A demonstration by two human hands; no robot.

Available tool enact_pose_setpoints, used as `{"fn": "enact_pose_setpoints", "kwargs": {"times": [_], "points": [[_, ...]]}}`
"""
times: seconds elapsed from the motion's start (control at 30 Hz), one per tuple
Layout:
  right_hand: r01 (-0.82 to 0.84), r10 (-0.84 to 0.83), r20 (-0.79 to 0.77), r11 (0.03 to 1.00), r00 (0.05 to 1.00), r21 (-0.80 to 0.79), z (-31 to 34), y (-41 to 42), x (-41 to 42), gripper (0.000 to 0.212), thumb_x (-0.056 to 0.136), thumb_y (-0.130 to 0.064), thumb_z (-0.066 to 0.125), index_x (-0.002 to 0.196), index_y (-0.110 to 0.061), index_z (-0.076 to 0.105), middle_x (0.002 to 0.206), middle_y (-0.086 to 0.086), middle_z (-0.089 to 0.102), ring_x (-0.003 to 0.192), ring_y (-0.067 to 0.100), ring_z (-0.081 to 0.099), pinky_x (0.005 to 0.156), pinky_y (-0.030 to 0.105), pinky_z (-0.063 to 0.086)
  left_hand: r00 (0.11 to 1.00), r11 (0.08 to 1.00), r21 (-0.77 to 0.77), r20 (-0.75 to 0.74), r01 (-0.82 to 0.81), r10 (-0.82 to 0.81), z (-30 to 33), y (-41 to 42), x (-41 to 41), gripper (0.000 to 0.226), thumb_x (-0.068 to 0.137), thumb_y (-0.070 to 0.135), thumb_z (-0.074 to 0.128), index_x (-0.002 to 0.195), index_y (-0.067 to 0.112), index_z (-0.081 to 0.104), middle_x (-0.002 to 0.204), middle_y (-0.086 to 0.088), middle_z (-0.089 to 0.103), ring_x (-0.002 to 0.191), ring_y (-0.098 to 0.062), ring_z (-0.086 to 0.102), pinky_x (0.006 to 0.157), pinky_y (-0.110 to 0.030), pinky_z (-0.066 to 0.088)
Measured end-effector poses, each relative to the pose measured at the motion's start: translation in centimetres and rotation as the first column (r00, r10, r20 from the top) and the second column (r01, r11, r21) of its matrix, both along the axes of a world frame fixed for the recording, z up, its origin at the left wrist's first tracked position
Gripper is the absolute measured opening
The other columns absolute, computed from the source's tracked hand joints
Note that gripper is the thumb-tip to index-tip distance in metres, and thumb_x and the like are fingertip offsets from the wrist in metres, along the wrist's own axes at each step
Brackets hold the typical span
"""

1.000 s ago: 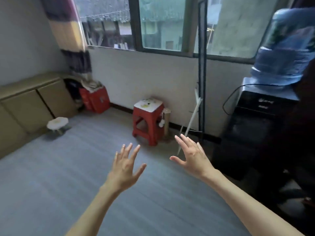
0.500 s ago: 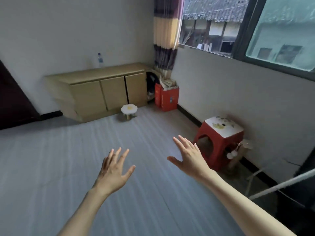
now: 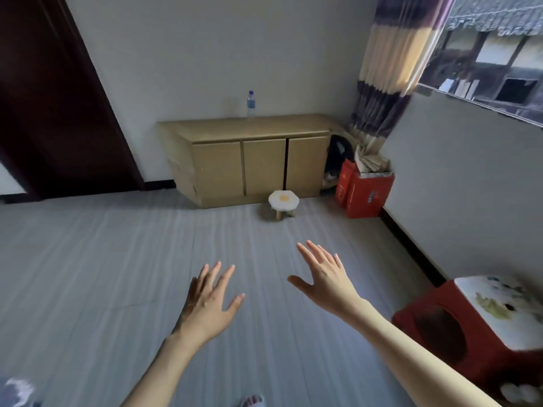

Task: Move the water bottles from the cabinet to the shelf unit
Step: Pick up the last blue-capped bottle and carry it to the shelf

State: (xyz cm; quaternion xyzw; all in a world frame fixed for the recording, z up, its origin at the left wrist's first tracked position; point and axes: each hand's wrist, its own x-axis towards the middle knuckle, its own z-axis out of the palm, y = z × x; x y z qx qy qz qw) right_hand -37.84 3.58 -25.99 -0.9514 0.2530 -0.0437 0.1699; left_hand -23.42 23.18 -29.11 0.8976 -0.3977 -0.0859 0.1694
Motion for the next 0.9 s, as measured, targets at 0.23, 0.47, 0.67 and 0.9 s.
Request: {"fn": "enact_pose_setpoints", "kwargs": {"times": [0.23,0.47,0.67,0.9], "points": [[0.02,-0.02,-0.006,1.0,1.0,-0.016,-0.6,-10.3,14.0,0.073,0.088,-0.056,0.042,0.146,-0.027,0.01,0.157,0.001,0.01,0.144,0.022,0.008,0.116,0.045,0.007,0.999,1.0,-0.007,-0.041,0.009,-0.009,-0.7,-10.0,14.5,0.065,0.088,0.059,0.025,0.143,0.033,0.004,0.155,0.004,-0.004,0.141,-0.015,-0.014,0.115,-0.037,-0.002],[0.032,-0.032,-0.02,0.999,0.999,0.012,-1.1,-19.0,26.1,0.072,0.089,-0.055,0.042,0.146,-0.027,0.01,0.157,0.0,0.011,0.144,0.021,0.008,0.117,0.044,0.007,0.996,1.0,-0.014,-0.09,0.011,-0.012,-0.7,-18.5,26.7,0.061,0.091,0.052,0.029,0.143,0.033,0.004,0.155,0.006,-0.006,0.141,-0.013,-0.015,0.116,-0.036,-0.001],[0.031,-0.029,-0.04,0.999,0.999,0.037,-3.1,-27.0,36.4,0.072,0.089,-0.055,0.041,0.146,-0.027,0.009,0.157,0.0,0.01,0.144,0.02,0.007,0.116,0.044,0.007,0.993,1.0,0.003,-0.12,0.0,0.0,-2.5,-26.0,36.5,0.061,0.091,0.051,0.031,0.143,0.033,0.006,0.155,0.006,-0.006,0.141,-0.014,-0.015,0.116,-0.036,0.0],[-0.025,0.024,0.01,0.998,1.0,0.057,-3.4,-38.3,50.3,0.07,0.089,-0.051,0.046,0.146,-0.027,0.013,0.156,0.001,0.013,0.144,0.021,0.009,0.115,0.044,0.009,0.997,0.998,-0.024,-0.059,-0.053,0.052,-1.9,-36.7,49.5,0.077,0.077,0.069,0.017,0.143,0.032,0.009,0.155,0.003,-0.002,0.142,-0.016,-0.01,0.115,-0.034,0.001]]}}
